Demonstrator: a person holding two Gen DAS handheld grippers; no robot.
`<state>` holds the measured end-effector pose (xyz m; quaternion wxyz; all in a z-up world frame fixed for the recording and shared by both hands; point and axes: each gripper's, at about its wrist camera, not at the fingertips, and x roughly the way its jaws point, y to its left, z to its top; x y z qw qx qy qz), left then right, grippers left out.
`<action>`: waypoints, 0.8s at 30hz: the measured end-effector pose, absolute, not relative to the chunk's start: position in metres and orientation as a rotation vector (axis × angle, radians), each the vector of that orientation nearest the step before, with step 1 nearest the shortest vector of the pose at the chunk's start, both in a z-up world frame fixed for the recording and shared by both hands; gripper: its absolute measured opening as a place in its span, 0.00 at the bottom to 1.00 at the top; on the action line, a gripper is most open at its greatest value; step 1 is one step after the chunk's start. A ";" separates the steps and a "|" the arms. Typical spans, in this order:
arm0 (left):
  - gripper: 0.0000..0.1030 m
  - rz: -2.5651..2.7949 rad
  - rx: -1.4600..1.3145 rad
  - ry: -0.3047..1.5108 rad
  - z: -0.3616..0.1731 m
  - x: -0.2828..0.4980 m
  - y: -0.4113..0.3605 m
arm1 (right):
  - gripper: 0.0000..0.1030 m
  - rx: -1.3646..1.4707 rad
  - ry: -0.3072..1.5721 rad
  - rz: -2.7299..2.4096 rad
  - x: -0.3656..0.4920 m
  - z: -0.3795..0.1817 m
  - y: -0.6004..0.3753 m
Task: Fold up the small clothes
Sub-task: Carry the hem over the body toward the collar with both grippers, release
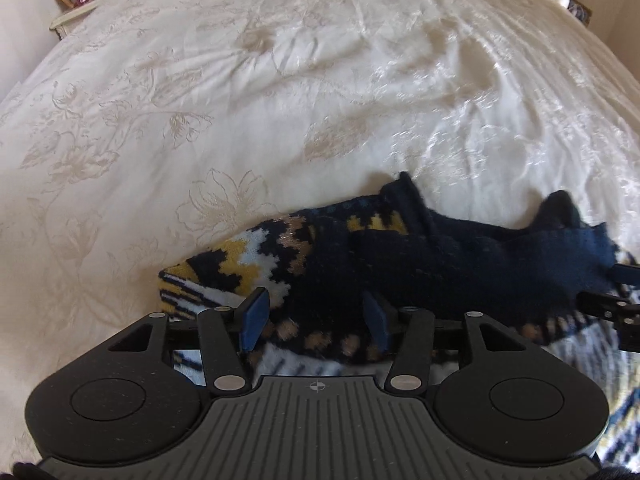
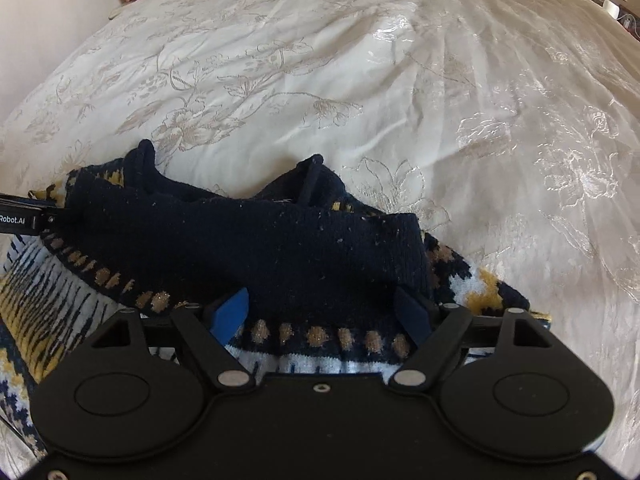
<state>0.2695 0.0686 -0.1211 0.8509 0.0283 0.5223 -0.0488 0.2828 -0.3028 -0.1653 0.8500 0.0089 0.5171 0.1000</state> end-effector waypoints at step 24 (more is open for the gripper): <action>0.65 -0.131 0.155 1.197 -0.136 0.184 0.051 | 0.89 -0.014 1.174 0.135 0.184 -0.154 -0.316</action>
